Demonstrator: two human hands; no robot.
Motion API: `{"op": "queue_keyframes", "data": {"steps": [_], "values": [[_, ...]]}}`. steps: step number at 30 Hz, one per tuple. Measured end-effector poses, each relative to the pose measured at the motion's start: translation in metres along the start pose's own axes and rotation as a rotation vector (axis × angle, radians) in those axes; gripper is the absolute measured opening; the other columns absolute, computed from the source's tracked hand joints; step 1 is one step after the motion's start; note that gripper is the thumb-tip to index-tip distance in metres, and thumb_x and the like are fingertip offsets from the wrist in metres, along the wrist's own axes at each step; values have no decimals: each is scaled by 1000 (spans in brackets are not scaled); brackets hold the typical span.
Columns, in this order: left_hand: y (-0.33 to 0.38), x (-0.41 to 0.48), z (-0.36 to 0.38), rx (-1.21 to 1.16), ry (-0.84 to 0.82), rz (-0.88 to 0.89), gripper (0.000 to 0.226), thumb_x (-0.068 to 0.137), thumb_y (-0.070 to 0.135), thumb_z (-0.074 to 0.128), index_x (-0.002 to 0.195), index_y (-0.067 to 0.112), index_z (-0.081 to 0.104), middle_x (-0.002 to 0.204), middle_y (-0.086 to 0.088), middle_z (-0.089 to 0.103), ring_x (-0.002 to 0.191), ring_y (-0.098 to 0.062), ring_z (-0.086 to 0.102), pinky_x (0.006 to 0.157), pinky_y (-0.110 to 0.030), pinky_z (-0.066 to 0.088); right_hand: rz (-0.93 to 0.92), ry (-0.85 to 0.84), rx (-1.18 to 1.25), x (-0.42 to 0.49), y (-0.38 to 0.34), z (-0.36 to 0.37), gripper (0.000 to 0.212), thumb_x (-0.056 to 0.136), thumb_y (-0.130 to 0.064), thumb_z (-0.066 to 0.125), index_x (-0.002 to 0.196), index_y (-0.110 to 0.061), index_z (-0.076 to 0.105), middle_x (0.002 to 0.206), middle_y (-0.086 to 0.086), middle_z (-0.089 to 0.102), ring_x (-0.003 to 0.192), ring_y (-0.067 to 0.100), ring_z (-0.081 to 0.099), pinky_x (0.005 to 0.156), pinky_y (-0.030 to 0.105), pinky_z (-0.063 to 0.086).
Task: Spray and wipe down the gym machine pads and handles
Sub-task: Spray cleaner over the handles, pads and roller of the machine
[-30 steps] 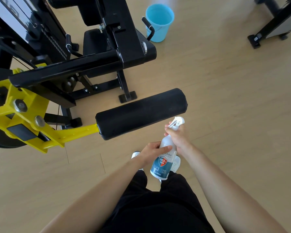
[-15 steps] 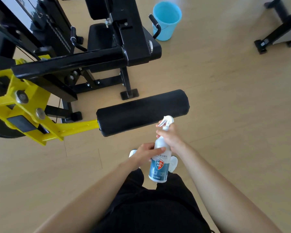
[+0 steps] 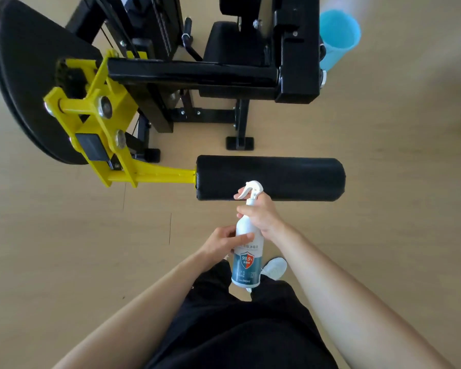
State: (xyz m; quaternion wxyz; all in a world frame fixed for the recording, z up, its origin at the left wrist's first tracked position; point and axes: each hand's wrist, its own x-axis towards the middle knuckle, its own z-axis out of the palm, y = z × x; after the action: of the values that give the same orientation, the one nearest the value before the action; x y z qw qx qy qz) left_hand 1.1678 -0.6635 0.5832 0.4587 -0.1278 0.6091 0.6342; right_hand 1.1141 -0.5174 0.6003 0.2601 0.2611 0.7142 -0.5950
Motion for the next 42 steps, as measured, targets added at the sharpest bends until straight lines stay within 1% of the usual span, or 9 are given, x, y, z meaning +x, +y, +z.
{"op": "queue_keyframes", "data": {"steps": [5,10,14,19,22,26,33,38,42], "values": [[-2,0,-6,-27,-29,-5,30,96,28,72,119,8,71,110,-7,79,99,-21,76,83,-32,62,14,-26,-109,5,-5,9,16,85,5,63,85,-10,60,75,5,62,54,12,62,62,28,51],[-3,7,-10,17,-32,35,33,89,35,76,117,17,76,113,-3,78,110,-25,72,98,-40,56,4,-66,-269,5,-8,1,24,79,11,57,96,-4,63,89,5,61,71,17,59,64,26,51],[12,23,-32,122,410,142,16,89,18,73,104,25,78,104,6,78,95,-9,71,92,-33,53,11,-75,-430,1,-5,-20,35,78,9,60,105,-13,62,96,0,62,79,15,58,69,30,50],[46,52,-70,372,801,215,53,93,13,65,144,18,55,141,-5,54,121,-23,55,105,-42,48,99,33,-401,-5,4,-42,15,84,4,61,86,-11,64,78,4,64,71,21,62,65,30,52],[57,71,-79,565,715,171,73,94,18,63,160,18,32,164,-6,32,146,-30,33,116,-48,39,108,67,-386,-12,5,-52,17,87,3,63,82,-13,61,75,2,62,70,17,59,56,23,44],[49,80,-67,816,625,95,80,97,22,62,164,20,21,174,-3,6,153,-33,13,111,-52,42,104,106,-294,-19,17,-68,29,82,6,64,95,-20,65,86,2,62,74,16,59,60,23,45],[1,59,-47,980,630,121,88,91,16,65,164,17,16,173,-8,-6,156,-34,10,99,-46,51,174,249,-178,-30,44,-100,13,82,-5,66,87,-17,66,85,3,70,73,17,66,66,27,52],[-42,40,-39,903,503,65,79,86,12,67,158,16,35,166,-6,27,148,-29,33,112,-43,41,116,289,-117,-39,54,-120,25,81,4,65,86,-20,68,85,-3,69,60,12,65,70,29,53],[-25,42,-34,903,612,224,73,81,6,68,151,16,48,159,-6,39,141,-33,38,107,-46,44,137,350,-95,-46,66,-130,29,71,4,66,76,-25,69,83,0,71,64,15,65,71,31,53]]}}
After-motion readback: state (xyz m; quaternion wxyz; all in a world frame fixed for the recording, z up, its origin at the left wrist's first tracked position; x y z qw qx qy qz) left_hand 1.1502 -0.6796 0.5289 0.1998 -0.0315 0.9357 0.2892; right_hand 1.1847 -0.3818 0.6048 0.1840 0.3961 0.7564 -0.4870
